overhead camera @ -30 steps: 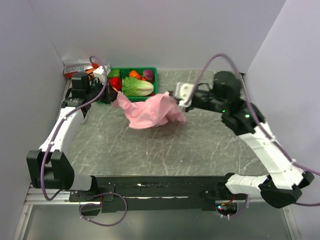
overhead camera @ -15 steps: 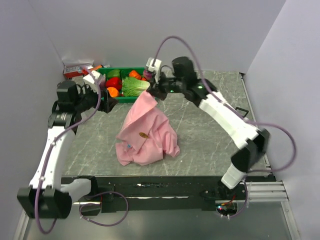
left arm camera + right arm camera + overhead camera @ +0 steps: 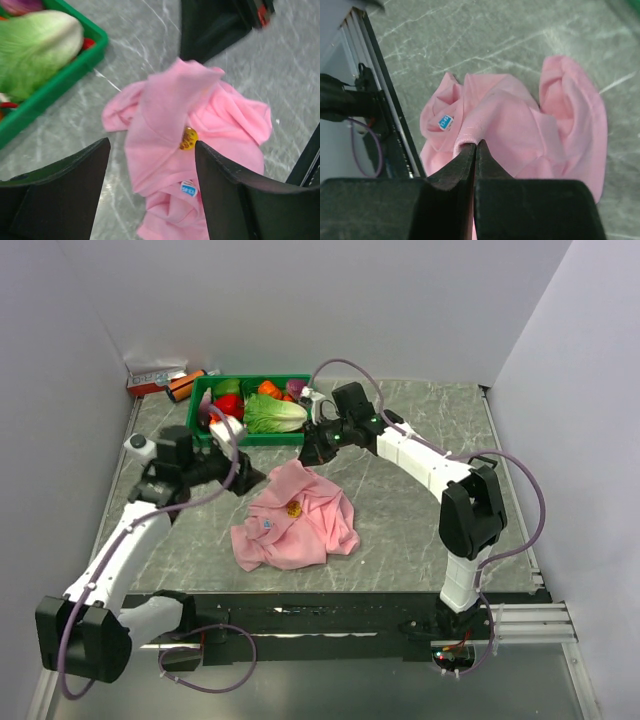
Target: Remove the brooch from the garment
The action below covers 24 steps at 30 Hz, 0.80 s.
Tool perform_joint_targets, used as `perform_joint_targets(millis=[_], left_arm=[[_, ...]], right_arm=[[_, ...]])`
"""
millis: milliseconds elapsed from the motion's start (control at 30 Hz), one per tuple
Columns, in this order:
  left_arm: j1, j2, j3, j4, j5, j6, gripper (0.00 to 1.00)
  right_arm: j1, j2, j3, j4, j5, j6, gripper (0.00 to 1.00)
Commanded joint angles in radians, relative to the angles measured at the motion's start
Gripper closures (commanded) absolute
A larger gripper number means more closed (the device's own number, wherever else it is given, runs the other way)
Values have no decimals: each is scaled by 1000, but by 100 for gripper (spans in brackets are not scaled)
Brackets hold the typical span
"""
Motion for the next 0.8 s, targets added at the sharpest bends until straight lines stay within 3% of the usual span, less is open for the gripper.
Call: perform_joint_targets(millis=[0, 33, 267, 567, 767], left_arm=[[-180, -55, -115, 226, -238, 33, 31], [-214, -54, -129, 301, -348, 20, 37], [-404, 98, -107, 412, -483, 55, 40], [-567, 283, -71, 581, -672, 189, 40], [-589, 388, -8, 636, -738, 233, 46]], right_arm=[[-30, 10, -6, 56, -36, 152, 100], [-36, 13, -5, 56, -28, 169, 100], [-110, 23, -52, 125, 18, 451, 100], [-127, 23, -88, 146, 19, 559, 100], [-130, 41, -86, 163, 13, 591, 100]])
